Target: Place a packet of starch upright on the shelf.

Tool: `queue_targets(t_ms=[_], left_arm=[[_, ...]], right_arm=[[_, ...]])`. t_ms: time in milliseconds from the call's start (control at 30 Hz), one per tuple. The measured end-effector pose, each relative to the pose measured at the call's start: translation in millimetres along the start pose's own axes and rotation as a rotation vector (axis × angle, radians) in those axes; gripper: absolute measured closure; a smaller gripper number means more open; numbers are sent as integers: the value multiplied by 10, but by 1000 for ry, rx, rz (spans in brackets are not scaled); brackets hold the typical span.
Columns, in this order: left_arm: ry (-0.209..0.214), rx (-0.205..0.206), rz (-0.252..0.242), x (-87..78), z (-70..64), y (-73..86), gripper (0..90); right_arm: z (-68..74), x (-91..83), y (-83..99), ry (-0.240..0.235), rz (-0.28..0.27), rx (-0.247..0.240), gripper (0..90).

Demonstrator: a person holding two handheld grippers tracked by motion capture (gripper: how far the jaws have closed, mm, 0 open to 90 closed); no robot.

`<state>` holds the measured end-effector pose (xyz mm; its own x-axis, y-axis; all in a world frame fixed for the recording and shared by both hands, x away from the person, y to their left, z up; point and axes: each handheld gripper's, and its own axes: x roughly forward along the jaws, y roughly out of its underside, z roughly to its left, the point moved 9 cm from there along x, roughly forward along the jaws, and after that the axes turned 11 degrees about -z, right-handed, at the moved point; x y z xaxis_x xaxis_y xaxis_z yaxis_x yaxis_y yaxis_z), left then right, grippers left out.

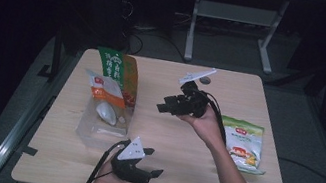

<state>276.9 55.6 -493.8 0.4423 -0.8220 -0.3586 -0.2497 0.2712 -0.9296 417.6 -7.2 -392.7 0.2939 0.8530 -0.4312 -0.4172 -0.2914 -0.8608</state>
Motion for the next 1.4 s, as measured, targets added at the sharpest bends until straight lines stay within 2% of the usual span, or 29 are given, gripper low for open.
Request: queue_targets(t_ms=[367,400,500,533,767,800,833,867,1000,1067,1233,1400], left_arm=[[6,0,10,30,-14,6,270],[8,10,11,36,-12,2,270],[9,10,11,56,-19,-2,269],[12,11,11,72,-27,-9,269],[21,21,25,126,-49,-23,269],[26,33,30,140,-54,-32,269],[26,33,30,140,-54,-32,270],[27,33,29,148,-61,-39,269],[34,38,32,189,-79,-75,269],[34,27,24,209,-92,-90,269],[44,42,36,261,-107,-124,269],[52,34,29,344,-145,-174,257]], right_arm=[[-141,-297,181,44,7,29,459],[-177,-372,226,56,11,32,454],[-205,-440,258,68,8,41,449],[-244,-525,295,82,4,50,442],[-345,-743,410,114,-1,68,428],[-386,-813,460,123,11,83,404],[-386,-813,460,123,11,83,404],[-420,-889,498,135,-4,91,405],[-477,-1023,594,164,-2,107,398],[-489,-1052,616,172,-3,110,393],[-551,-1202,746,200,14,125,381],[-629,-1333,861,228,13,142,367]])
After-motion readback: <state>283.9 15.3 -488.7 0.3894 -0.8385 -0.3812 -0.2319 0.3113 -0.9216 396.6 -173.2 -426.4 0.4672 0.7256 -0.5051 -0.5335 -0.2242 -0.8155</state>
